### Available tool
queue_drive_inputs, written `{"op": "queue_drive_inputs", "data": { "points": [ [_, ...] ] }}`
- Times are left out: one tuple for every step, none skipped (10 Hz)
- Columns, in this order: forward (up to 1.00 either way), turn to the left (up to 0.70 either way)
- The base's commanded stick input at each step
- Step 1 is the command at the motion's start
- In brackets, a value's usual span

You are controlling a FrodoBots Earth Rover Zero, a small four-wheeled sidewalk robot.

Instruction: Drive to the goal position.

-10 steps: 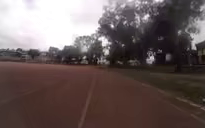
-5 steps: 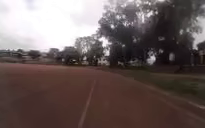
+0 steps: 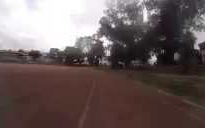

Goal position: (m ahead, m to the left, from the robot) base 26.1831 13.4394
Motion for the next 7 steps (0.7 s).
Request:
{"op": "queue_drive_inputs", "data": {
  "points": [
    [0.85,-0.01],
    [0.85,-0.03],
    [0.85,0.0],
    [0.85,0.0],
    [0.85,0.0],
    [0.85,0.0],
    [0.85,0.0]
  ]
}}
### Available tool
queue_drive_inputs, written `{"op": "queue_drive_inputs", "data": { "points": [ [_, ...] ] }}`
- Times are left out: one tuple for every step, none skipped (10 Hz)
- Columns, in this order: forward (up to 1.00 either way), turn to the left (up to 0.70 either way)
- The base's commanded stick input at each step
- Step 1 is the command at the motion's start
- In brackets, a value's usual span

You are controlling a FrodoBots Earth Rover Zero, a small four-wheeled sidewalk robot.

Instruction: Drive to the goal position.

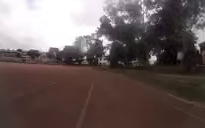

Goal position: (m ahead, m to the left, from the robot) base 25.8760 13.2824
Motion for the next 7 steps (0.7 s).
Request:
{"op": "queue_drive_inputs", "data": {
  "points": [
    [0.85,0.0],
    [0.85,0.0],
    [0.85,0.0],
    [0.85,0.0],
    [0.85,0.0],
    [0.85,0.0],
    [0.85,0.0]
  ]
}}
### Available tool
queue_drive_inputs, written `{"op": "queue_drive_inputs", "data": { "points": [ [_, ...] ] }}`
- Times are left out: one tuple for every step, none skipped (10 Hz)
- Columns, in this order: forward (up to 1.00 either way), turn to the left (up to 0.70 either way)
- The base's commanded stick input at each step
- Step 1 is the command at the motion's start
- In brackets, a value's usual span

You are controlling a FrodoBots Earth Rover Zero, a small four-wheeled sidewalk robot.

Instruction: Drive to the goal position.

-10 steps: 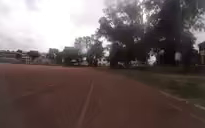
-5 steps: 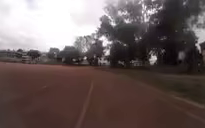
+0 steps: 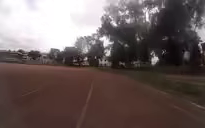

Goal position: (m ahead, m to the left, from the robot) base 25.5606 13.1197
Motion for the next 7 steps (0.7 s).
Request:
{"op": "queue_drive_inputs", "data": {
  "points": [
    [0.85,0.0],
    [0.85,0.0],
    [0.85,-0.12],
    [0.85,-0.14],
    [0.85,-0.15],
    [0.85,-0.15],
    [0.85,-0.14]
  ]
}}
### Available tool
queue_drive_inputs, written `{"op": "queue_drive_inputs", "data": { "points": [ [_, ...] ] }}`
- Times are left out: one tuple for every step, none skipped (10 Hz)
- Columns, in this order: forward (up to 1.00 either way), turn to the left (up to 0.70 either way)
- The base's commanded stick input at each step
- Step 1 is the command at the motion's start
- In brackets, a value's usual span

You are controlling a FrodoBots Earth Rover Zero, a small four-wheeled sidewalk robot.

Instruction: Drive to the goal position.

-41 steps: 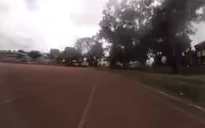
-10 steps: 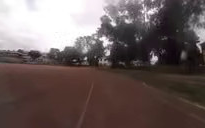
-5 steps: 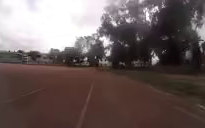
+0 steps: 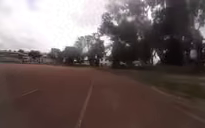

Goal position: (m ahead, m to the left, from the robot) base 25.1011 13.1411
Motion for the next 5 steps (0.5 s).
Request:
{"op": "queue_drive_inputs", "data": {
  "points": [
    [0.85,-0.07],
    [0.85,-0.01],
    [0.85,0.0],
    [0.85,0.0],
    [0.85,0.0]
  ]
}}
